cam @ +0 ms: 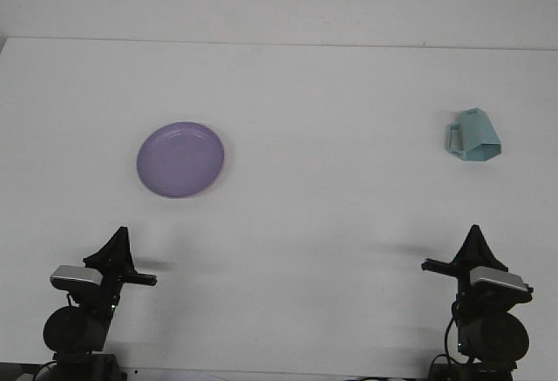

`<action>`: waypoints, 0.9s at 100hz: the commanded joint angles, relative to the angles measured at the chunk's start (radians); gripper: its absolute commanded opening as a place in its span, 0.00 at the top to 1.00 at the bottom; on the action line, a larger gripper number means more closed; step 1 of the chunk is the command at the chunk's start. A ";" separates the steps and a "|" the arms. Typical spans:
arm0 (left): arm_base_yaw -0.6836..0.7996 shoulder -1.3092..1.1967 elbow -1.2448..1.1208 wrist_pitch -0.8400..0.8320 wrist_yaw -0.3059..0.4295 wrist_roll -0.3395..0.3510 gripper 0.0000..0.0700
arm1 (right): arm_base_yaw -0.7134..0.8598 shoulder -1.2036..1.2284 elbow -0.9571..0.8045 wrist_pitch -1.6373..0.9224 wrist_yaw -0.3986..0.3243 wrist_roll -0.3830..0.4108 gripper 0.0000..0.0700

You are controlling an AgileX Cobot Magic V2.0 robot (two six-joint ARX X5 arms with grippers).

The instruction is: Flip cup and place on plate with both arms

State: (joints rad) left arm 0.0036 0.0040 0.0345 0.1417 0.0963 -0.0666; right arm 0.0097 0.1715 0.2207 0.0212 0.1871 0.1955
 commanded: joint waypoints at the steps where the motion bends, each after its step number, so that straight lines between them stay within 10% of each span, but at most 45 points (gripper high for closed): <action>1: 0.001 -0.001 -0.020 0.009 0.005 -0.003 0.98 | -0.008 0.086 0.064 0.008 0.005 -0.013 1.00; 26: 0.001 -0.001 -0.020 0.009 0.005 -0.003 0.98 | -0.109 0.475 0.298 0.062 0.005 -0.310 0.95; 39: 0.001 -0.001 -0.020 0.009 0.005 -0.007 0.98 | -0.212 0.652 0.310 0.187 -0.023 -0.351 0.32; 90: 0.001 -0.001 -0.020 0.010 0.005 -0.032 0.98 | -0.495 1.331 0.325 0.803 -0.351 -0.445 0.31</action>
State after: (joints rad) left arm 0.0036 0.0040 0.0345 0.1417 0.0963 -0.0956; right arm -0.4706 1.4178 0.5282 0.7498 -0.1490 -0.2108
